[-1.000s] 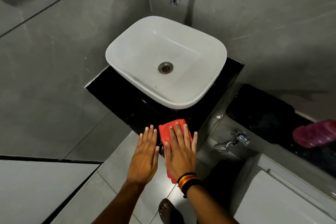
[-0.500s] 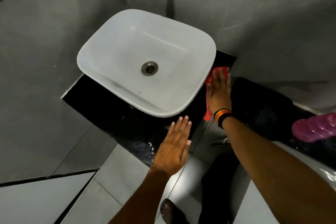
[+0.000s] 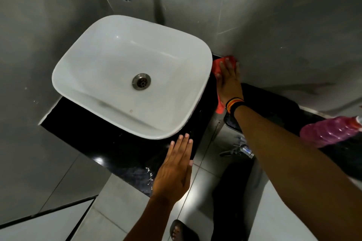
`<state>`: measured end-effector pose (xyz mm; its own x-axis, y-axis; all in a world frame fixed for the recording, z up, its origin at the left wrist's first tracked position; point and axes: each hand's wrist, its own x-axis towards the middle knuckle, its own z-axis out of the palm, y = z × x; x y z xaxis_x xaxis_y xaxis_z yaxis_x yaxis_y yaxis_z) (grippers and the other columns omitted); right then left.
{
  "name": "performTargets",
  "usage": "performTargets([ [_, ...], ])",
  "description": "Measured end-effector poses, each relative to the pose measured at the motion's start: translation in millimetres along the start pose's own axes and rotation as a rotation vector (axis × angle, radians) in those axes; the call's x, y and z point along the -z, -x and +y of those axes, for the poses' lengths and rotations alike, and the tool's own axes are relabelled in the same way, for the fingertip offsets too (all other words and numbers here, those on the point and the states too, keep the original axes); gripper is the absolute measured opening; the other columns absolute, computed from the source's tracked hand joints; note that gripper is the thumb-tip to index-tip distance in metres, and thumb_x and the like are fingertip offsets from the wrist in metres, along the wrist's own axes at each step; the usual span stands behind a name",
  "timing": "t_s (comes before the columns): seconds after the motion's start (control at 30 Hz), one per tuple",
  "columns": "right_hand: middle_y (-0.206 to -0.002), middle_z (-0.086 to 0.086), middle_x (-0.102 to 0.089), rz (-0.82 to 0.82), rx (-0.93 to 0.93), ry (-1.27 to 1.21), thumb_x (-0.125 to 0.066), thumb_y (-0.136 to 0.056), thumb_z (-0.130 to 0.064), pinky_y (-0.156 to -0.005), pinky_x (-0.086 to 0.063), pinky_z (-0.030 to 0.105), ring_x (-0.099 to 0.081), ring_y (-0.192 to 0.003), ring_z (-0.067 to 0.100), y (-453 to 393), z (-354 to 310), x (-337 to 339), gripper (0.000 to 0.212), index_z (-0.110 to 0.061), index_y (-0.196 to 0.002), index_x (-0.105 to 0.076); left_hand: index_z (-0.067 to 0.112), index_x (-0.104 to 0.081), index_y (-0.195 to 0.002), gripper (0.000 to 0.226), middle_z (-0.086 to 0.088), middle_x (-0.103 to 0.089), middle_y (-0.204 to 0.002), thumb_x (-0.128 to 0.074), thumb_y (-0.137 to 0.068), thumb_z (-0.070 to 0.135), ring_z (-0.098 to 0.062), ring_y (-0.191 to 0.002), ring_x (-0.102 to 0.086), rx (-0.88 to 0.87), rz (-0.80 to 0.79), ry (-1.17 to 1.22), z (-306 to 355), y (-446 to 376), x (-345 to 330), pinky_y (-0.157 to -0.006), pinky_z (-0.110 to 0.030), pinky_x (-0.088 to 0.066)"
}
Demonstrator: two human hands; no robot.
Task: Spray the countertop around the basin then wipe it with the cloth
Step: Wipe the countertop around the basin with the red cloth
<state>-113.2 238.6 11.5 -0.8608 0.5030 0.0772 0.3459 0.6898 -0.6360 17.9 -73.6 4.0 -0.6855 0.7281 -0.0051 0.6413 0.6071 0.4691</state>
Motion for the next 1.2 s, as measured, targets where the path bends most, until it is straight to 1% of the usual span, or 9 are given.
performTargets([
  [0.2,-0.169,0.011,-0.028,0.061,-0.109,-0.149,-0.044,-0.109,-0.014,-0.128,-0.020,0.042,-0.016,-0.158,0.037,31.4,-2.8,-1.4,0.044,-0.008,-0.153,-0.046,0.012,-0.013,-0.168,0.059,-0.004,-0.009,-0.179,-0.023,-0.114,0.032,-0.023,-0.165,-0.006,-0.016,0.005,-0.010,0.4,-0.7,-0.5,-0.134,-0.037,-0.002],
  [0.33,-0.168,0.013,-0.031,0.002,0.022,-0.134,-0.044,-0.108,-0.007,-0.129,-0.018,0.044,-0.009,-0.158,0.042,69.9,-16.5,-11.3,0.046,-0.006,-0.153,-0.045,0.010,-0.014,-0.168,0.059,-0.006,-0.010,-0.179,-0.023,-0.114,0.031,-0.023,-0.165,-0.006,-0.006,0.010,0.008,1.2,-2.0,1.3,-0.134,-0.038,-0.003],
  [0.47,-0.169,0.009,-0.029,-0.042,0.054,-0.136,-0.045,-0.108,-0.006,-0.130,-0.016,0.046,-0.002,-0.160,0.036,115.8,-37.2,-19.0,0.045,-0.004,-0.152,-0.047,0.009,-0.015,-0.168,0.059,-0.006,-0.011,-0.178,-0.023,-0.114,0.031,-0.023,-0.165,-0.008,0.001,0.034,0.047,7.9,-0.2,8.0,-0.134,-0.038,-0.004],
  [0.63,-0.164,0.011,-0.039,-0.054,0.149,-0.002,-0.054,-0.104,-0.010,-0.127,-0.015,0.060,-0.014,-0.157,0.038,179.1,-58.9,-23.6,0.047,-0.007,-0.151,-0.049,0.011,-0.012,-0.168,0.060,-0.005,-0.009,-0.179,-0.028,-0.112,0.027,-0.022,-0.165,-0.008,0.060,0.107,0.073,9.0,22.7,20.2,-0.134,-0.040,-0.003],
  [0.8,-0.170,-0.003,-0.024,-0.198,0.221,0.094,-0.049,-0.104,-0.015,-0.128,-0.009,0.055,-0.009,-0.160,0.029,257.1,-100.0,-39.4,0.059,-0.020,-0.160,-0.034,0.010,-0.015,-0.167,0.060,-0.007,-0.012,-0.178,-0.029,-0.111,0.025,-0.024,-0.165,-0.011,0.110,0.154,0.036,-12.5,73.6,46.5,-0.134,-0.041,-0.004],
  [0.93,-0.165,0.005,-0.035,-0.216,0.260,0.100,-0.063,-0.087,0.000,-0.122,-0.003,0.047,-0.029,-0.154,0.034,315.6,-142.8,-52.5,0.072,-0.011,-0.156,-0.043,0.011,-0.017,-0.167,0.060,-0.006,-0.014,-0.177,-0.027,-0.111,0.030,-0.021,-0.165,-0.009,0.202,0.170,-0.027,-34.5,113.7,69.8,-0.134,-0.040,-0.004],
  [1.03,-0.169,0.009,-0.022,-0.198,0.221,0.157,-0.053,-0.084,0.001,-0.121,0.008,0.044,-0.021,-0.156,0.033,345.9,-168.3,-65.3,0.081,-0.010,-0.160,-0.031,0.010,-0.017,-0.167,0.060,-0.007,-0.014,-0.177,-0.024,-0.111,0.032,-0.018,-0.165,-0.006,0.253,0.178,-0.061,-49.0,137.7,86.1,-0.134,-0.038,-0.002],
  [1.13,-0.172,0.010,0.014,-0.291,0.203,0.219,-0.026,-0.090,0.003,-0.117,0.027,0.044,0.019,-0.156,0.035,355.7,-188.3,-78.1,0.081,-0.010,-0.164,0.004,0.008,-0.020,-0.165,0.061,-0.010,-0.015,-0.175,-0.024,-0.110,0.033,-0.015,-0.164,-0.004,0.256,0.138,-0.116,-63.9,149.0,100.9,-0.133,-0.034,0.002],
  [1.2,-0.172,0.010,0.018,-0.377,0.212,0.231,-0.017,-0.093,0.003,-0.118,0.034,0.046,0.026,-0.154,0.035,352.0,-199.2,-82.7,0.077,-0.010,-0.163,0.011,0.007,-0.020,-0.164,0.063,-0.011,-0.015,-0.175,-0.021,-0.110,0.037,-0.020,-0.164,-0.007,0.254,0.095,-0.150,-77.2,144.6,111.7,-0.133,-0.032,0.003],
])
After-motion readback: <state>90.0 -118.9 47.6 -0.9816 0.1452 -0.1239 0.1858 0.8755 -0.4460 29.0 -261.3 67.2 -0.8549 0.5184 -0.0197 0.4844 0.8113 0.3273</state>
